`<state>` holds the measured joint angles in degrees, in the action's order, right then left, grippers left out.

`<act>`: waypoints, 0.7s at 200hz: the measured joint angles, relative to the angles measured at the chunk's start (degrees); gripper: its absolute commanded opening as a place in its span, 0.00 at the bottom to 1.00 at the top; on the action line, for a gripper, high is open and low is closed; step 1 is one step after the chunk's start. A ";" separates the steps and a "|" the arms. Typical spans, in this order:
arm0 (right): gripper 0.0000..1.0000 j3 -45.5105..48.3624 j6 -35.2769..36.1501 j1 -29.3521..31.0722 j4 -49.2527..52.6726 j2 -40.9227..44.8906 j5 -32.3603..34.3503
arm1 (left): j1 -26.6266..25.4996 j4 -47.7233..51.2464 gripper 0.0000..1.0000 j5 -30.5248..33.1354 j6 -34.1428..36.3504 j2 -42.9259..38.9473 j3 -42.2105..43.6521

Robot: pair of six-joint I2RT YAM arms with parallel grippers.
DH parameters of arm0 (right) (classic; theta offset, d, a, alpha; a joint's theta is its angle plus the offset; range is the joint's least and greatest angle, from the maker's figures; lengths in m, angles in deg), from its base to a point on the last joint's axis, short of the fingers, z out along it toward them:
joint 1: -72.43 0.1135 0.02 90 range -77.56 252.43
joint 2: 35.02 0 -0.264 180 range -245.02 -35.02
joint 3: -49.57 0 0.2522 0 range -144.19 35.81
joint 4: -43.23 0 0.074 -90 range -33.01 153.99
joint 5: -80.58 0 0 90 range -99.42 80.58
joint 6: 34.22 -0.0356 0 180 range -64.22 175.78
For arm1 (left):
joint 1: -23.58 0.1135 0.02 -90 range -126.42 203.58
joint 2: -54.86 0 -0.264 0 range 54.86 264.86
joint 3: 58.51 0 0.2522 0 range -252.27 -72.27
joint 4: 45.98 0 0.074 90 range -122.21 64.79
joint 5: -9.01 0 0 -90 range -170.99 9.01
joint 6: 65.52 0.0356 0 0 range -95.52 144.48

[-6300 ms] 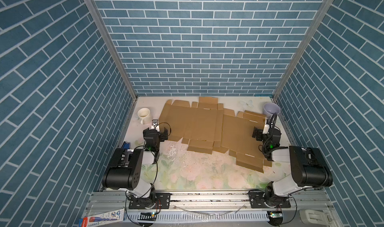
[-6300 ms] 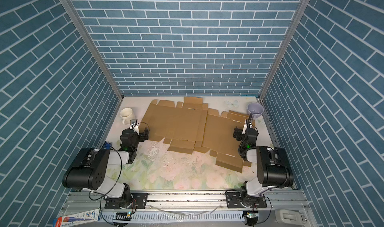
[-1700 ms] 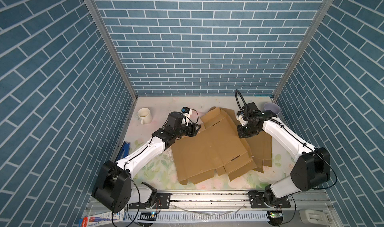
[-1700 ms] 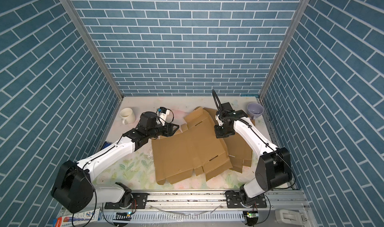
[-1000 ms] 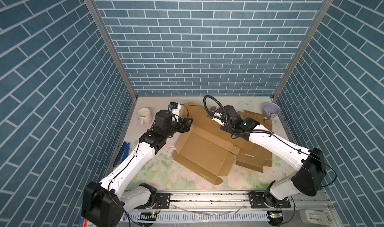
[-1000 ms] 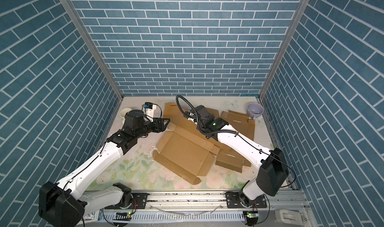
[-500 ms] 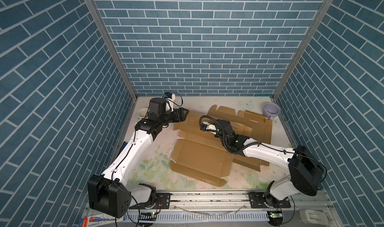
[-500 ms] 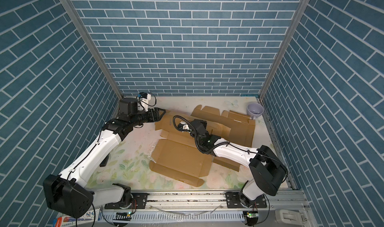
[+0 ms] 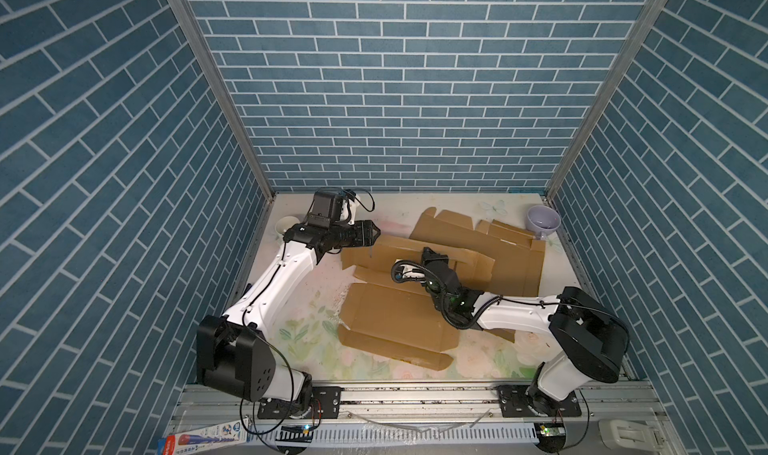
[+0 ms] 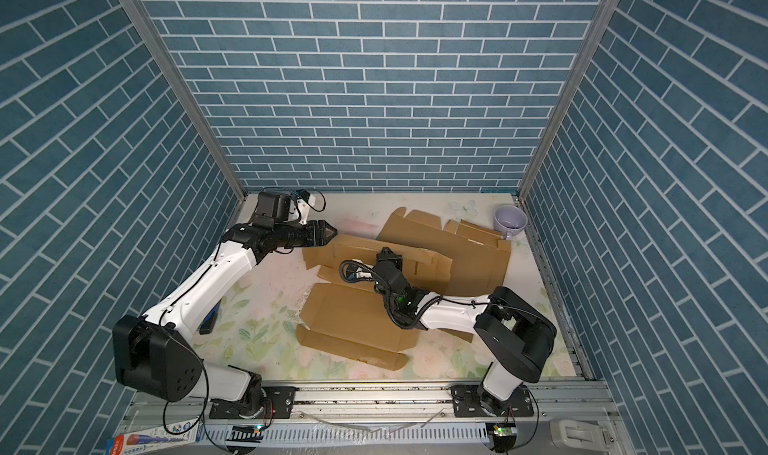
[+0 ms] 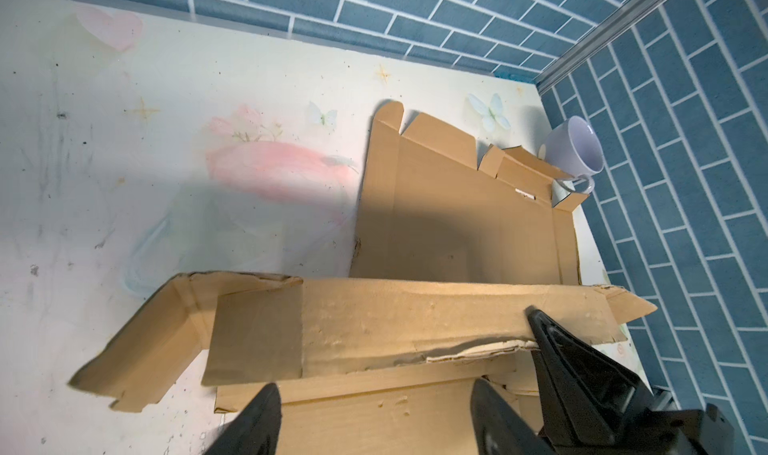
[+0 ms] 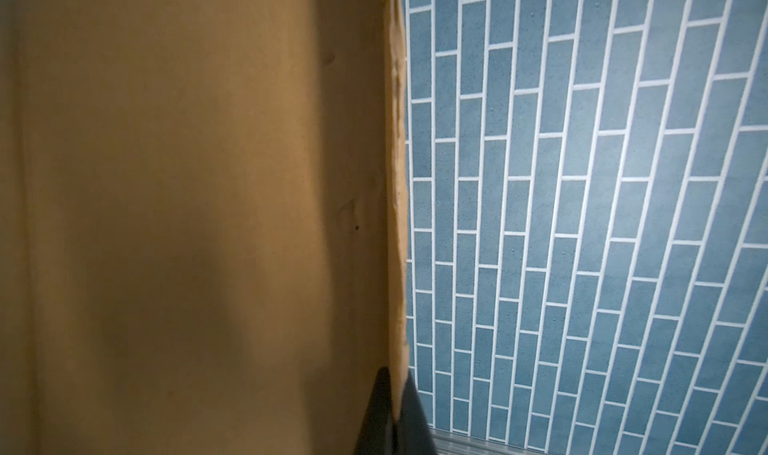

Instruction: Fold the paper box

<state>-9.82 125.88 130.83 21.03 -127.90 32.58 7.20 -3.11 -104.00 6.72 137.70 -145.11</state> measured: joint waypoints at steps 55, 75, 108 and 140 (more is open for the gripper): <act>0.00 0.07 0.85 2.49 -3.54 -0.79 1.62 | 0.00 1.68 0.69 1.05 1.57 1.86 -0.57; 0.00 0.07 0.85 2.69 -3.52 -1.07 1.84 | 0.00 2.19 0.69 2.23 1.99 2.86 -0.87; 0.00 0.07 0.72 2.78 -3.52 -1.07 2.01 | 0.00 2.29 0.69 3.69 2.05 3.78 -0.85; 0.00 0.33 0.68 2.80 -3.52 -1.07 2.01 | 0.00 1.01 0.67 3.08 1.20 4.13 0.42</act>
<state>-9.49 126.56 133.62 17.51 -128.97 34.59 7.20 -2.11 -100.91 7.93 141.83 -144.70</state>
